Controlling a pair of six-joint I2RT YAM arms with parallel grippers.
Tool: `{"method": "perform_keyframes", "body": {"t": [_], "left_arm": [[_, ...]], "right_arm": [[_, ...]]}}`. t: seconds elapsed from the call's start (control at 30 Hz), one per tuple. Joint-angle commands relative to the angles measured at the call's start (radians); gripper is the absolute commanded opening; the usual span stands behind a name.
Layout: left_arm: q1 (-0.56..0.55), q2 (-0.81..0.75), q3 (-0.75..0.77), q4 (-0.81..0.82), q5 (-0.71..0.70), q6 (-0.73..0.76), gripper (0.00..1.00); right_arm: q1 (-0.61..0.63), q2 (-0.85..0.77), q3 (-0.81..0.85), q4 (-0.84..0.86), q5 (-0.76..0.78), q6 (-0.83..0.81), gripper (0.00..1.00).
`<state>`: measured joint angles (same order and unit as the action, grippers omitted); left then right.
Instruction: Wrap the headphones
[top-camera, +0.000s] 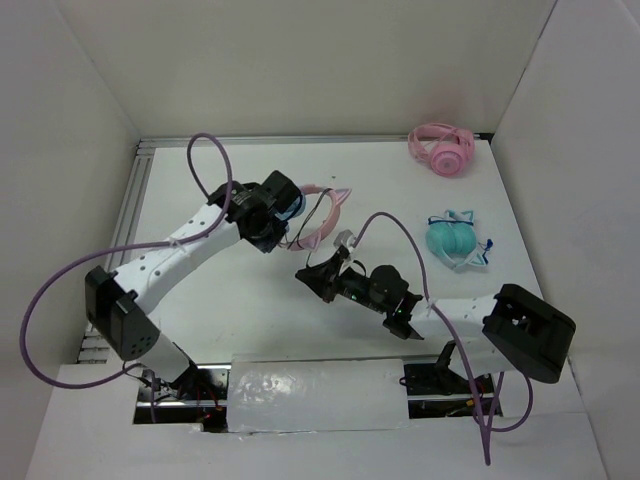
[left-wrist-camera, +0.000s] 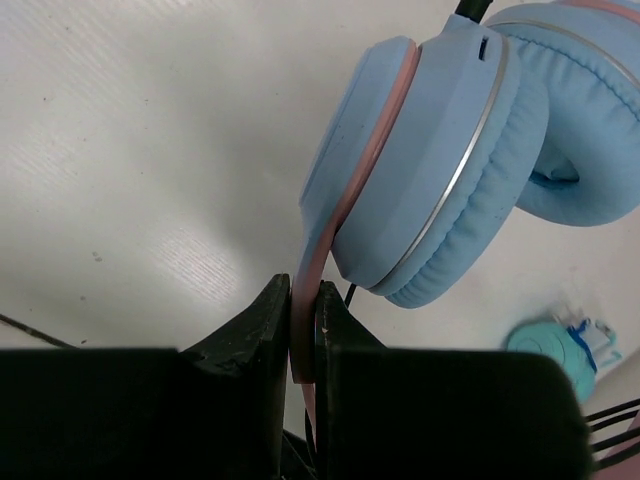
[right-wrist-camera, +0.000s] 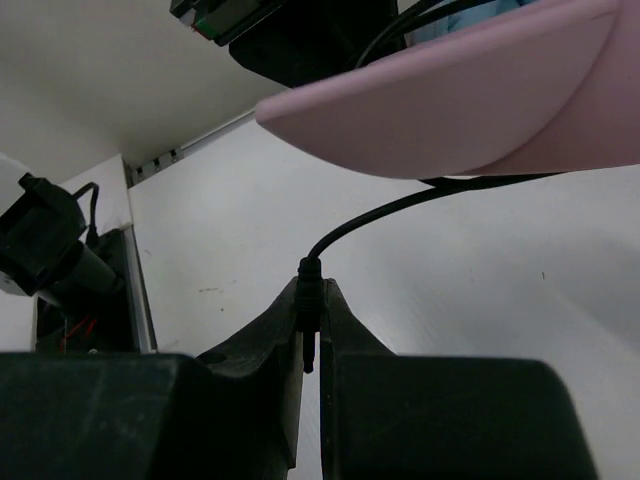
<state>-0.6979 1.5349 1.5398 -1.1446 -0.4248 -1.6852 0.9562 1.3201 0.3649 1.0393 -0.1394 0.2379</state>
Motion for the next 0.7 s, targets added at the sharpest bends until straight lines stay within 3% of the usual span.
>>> {"method": "perform_keyframes", "body": {"t": [0.0,0.43,0.67], "left_arm": [[0.02,0.065,0.1,0.017,-0.013,-0.107,0.0],[0.02,0.352,0.273,-0.139,-0.02,-0.266,0.0],[0.006,0.453,0.253,-0.099,-0.028,-0.3,0.0]], "right_arm": [[0.013,0.011,-0.003,-0.068,0.076,0.07,0.0],[0.013,0.116,0.017,-0.205,0.178,0.207,0.0],[0.013,0.154,0.022,-0.234,0.227,0.293,0.0]]}}
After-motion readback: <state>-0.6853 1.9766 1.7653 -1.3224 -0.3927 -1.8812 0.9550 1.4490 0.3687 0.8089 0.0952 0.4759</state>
